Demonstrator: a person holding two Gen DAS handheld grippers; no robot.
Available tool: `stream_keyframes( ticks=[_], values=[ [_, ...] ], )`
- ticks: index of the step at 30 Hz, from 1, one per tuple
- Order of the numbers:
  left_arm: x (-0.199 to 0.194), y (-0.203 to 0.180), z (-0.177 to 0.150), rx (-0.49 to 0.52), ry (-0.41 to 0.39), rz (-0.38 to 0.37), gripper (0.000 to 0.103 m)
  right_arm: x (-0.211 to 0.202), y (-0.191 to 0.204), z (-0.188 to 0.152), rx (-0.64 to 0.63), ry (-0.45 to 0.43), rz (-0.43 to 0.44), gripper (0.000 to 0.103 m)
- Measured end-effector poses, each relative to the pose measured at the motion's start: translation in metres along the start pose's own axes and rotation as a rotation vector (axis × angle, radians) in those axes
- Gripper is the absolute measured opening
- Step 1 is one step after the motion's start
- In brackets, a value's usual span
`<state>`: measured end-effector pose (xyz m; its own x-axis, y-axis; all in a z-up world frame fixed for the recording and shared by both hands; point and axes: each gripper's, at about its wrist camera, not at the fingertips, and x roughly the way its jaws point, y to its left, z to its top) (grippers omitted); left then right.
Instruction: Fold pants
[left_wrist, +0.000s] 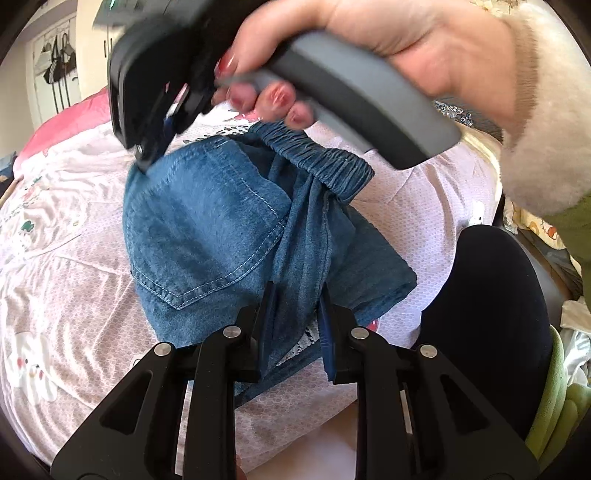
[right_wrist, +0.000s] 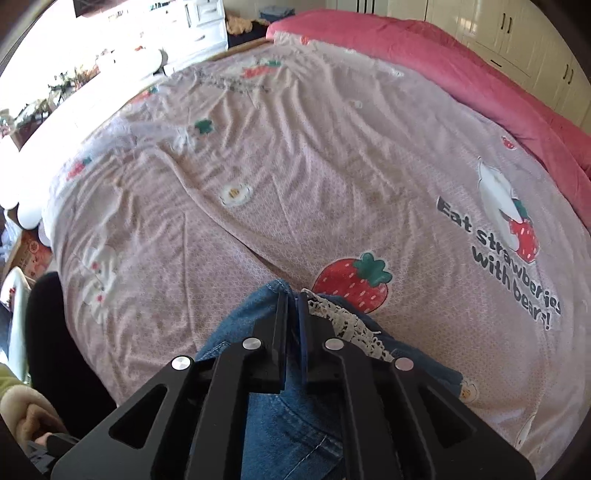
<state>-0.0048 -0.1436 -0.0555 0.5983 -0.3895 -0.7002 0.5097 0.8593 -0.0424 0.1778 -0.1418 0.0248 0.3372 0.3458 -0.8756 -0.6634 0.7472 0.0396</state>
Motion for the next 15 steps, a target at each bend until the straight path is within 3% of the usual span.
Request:
stream_keyframes(
  ticks=[5,8,15],
  values=[
    [-0.002,0.002,-0.001,-0.009,-0.002,-0.011,0.014,-0.044,-0.010,-0.010,0.067,-0.107,-0.007,0.033],
    [-0.003,0.003,0.000,-0.017,-0.005,-0.017,0.014,-0.065,-0.012,-0.027,0.073,-0.137,0.024,0.034],
    [-0.007,0.005,-0.002,-0.029,-0.006,-0.020,0.014,-0.054,-0.026,-0.079,0.144,-0.044,0.045,0.034]
  ],
)
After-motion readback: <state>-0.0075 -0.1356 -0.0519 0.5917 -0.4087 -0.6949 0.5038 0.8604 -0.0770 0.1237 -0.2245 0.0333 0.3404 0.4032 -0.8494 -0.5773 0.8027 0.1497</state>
